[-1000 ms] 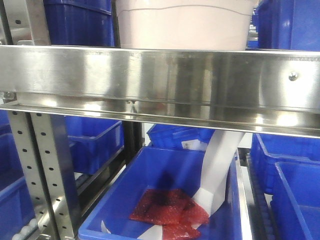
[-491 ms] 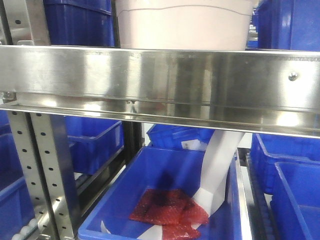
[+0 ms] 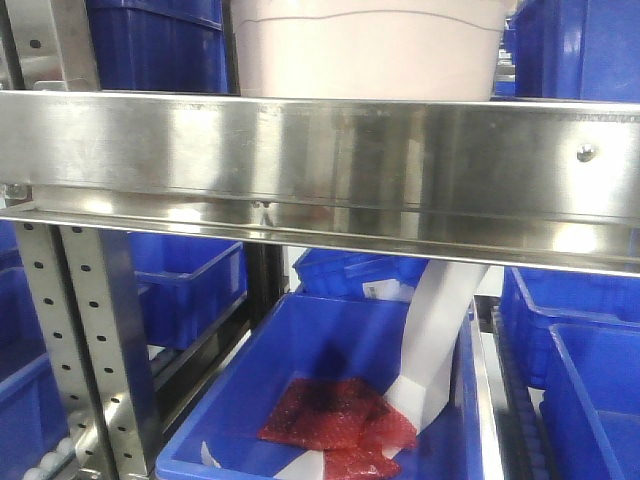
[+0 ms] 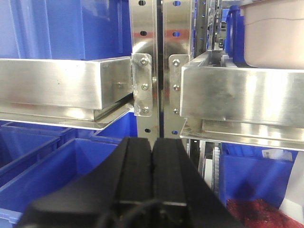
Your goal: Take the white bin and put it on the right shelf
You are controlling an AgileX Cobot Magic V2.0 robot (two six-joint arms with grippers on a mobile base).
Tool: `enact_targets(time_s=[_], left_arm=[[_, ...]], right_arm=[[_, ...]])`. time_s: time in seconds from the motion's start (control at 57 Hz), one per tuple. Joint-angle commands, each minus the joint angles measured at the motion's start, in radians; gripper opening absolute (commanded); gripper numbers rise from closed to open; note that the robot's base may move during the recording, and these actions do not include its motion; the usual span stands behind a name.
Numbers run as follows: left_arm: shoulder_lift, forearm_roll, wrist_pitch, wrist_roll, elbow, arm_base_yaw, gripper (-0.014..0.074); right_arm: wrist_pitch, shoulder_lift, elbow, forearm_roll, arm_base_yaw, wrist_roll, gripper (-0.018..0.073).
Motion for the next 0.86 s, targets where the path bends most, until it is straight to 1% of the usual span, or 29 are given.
enact_targets(time_s=[0.0, 0.842], left_arm=[[-0.011, -0.001, -0.085, -0.008, 0.013, -0.008, -0.0118], [-0.011, -0.001, -0.085, -0.008, 0.013, -0.008, -0.0118]], right_arm=[[-0.099, -0.019, -0.014, 0.005, -0.004, 0.002, 0.0071], [-0.099, -0.019, -0.014, 0.005, -0.004, 0.002, 0.0071]])
